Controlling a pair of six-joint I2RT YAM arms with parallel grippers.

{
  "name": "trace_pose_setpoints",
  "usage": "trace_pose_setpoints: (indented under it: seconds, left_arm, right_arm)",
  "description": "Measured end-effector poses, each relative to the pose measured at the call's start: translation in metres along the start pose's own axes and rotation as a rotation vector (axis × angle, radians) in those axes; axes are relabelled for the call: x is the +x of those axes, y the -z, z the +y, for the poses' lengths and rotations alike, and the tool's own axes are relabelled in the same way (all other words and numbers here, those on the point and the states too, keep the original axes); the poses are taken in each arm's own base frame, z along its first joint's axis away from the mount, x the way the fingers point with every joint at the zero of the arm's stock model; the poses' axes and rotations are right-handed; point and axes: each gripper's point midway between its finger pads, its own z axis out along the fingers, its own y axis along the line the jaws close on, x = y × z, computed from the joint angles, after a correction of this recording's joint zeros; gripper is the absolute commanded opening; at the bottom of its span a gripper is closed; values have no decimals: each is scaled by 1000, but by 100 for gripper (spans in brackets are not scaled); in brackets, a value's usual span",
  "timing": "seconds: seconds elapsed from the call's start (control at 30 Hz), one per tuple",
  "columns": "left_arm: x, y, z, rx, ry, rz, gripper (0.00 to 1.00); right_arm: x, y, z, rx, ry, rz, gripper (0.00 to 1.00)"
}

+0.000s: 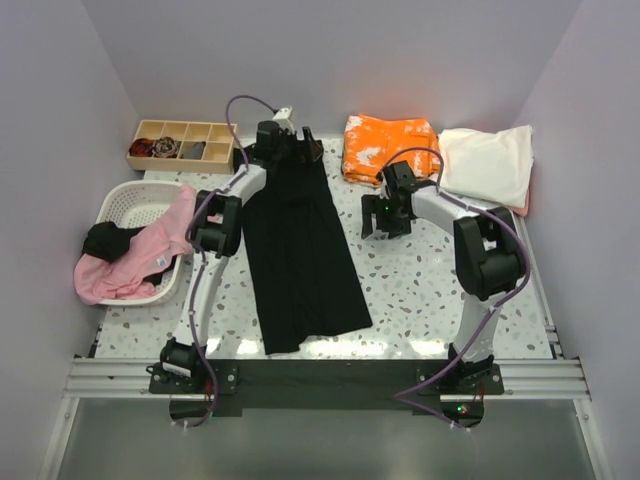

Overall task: Fold and stack the t-shirts
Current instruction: Rotate the tshirt 100 degrees, then grab the bottom of the folded rectangular tshirt with both arms

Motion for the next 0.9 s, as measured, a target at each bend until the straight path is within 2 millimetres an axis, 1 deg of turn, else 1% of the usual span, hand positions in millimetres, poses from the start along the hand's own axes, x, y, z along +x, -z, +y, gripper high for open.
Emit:
trace_pose_setpoints:
  seconds: [0.13,0.2,0.3,0.33,0.4,0.43,0.5,0.57,0.6,0.63,0.67,0.7,0.73,0.77,0.8,0.83,0.9]
  left_arm:
    - [4,4,-3,5,-5,-25,100]
    - [5,9,-11,10,1,-16,100]
    - [-8,16,-39,37,-12,-23,100]
    - [-15,22,-53,43,-19,-22,100]
    - [-24,42,-85,44,-37,-11,99]
    - [-32,58,-104,32,-53,-22,98]
    - [-35,100,-139,10,-69,-24,98]
    - [-30,159,-176,-1,-79,-33,95]
    - [-27,185,-189,-3,-83,-48,93]
    - [-23,211,-196,-13,-74,-61,91]
    - [-12,235,-194,-35,-59,-58,88]
    - [1,256,-189,-62,-38,-57,84]
    - [18,275,-182,-95,-6,-47,82]
    - [37,289,-173,-131,22,-23,81]
    - [66,306,-161,-186,58,19,80]
    - [97,321,-156,-228,88,74,80]
    - [151,346,-156,-279,120,192,81]
  right_arm:
    - [11,11,9,-65,13,1,83]
    - [12,19,16,-99,22,-8,83]
    - [9,35,24,-145,43,-37,83]
    - [9,41,27,-161,51,-44,83]
    - [12,51,32,-188,61,-49,83]
    - [15,55,33,-199,64,-48,83]
    - [27,61,36,-228,67,-36,83]
    - [48,67,36,-252,62,-8,83]
    - [59,70,36,-264,57,9,83]
    - [70,72,36,-277,51,28,83]
    - [81,75,36,-290,47,42,83]
    - [91,77,36,-300,41,55,83]
    - [101,80,37,-311,35,68,83]
    - [110,82,37,-322,30,79,82]
    - [118,84,37,-333,19,92,82]
    - [123,86,39,-346,13,101,82]
    - [136,90,43,-371,-2,122,81]
